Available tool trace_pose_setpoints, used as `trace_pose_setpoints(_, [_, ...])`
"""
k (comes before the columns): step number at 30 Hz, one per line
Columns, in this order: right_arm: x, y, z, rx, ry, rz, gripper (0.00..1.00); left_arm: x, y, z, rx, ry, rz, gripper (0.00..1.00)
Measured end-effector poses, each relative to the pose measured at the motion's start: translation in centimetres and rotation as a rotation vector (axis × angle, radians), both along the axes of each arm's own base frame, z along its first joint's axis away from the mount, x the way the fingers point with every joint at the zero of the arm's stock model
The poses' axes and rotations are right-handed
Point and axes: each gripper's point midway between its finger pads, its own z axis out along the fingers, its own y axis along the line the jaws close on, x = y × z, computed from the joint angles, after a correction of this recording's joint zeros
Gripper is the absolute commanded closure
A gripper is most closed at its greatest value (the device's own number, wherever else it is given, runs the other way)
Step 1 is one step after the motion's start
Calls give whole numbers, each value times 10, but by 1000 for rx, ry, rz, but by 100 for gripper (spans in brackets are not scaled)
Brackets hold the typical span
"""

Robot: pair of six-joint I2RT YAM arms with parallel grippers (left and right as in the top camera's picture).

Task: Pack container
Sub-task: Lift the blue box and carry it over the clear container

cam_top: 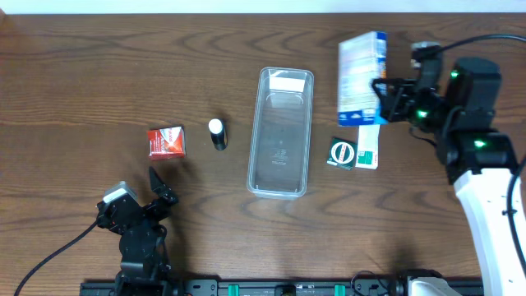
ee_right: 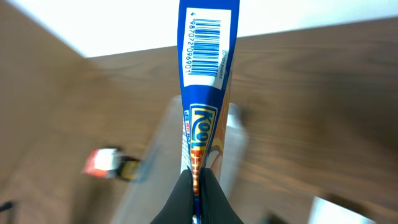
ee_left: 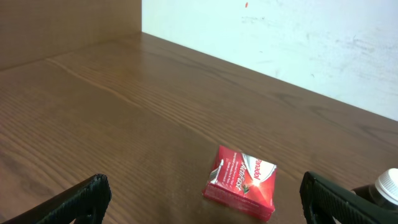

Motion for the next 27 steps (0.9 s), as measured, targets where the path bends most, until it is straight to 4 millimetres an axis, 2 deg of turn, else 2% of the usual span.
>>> trace_pose_setpoints(3, [-6, 34, 1, 48, 21, 65, 99, 0, 0, 0, 0, 0, 0, 2])
trace_pose_setpoints(7, [-10, 72, -24, 93, 162, 52, 99, 0, 0, 0, 0, 0, 0, 2])
trace_pose_setpoints(10, [-4, 98, -45, 123, 242, 10, 99, 0, 0, 0, 0, 0, 0, 2])
trace_pose_setpoints(13, [4, 115, -58, 145, 279, -42, 99, 0, 0, 0, 0, 0, 0, 2])
trace_pose_setpoints(17, [10, 122, -79, 159, 346, -131, 98, 0, 0, 0, 0, 0, 0, 2])
trace_pose_setpoints(22, [20, 118, -104, 152, 399, -218, 94, 0, 0, 0, 0, 0, 0, 2])
trace_pose_setpoints(24, [25, 118, -109, 155, 399, -236, 86, 0, 0, 0, 0, 0, 0, 2])
trace_pose_setpoints(27, [33, 120, -109, 177, 385, -249, 60, 0, 0, 0, 0, 0, 0, 2])
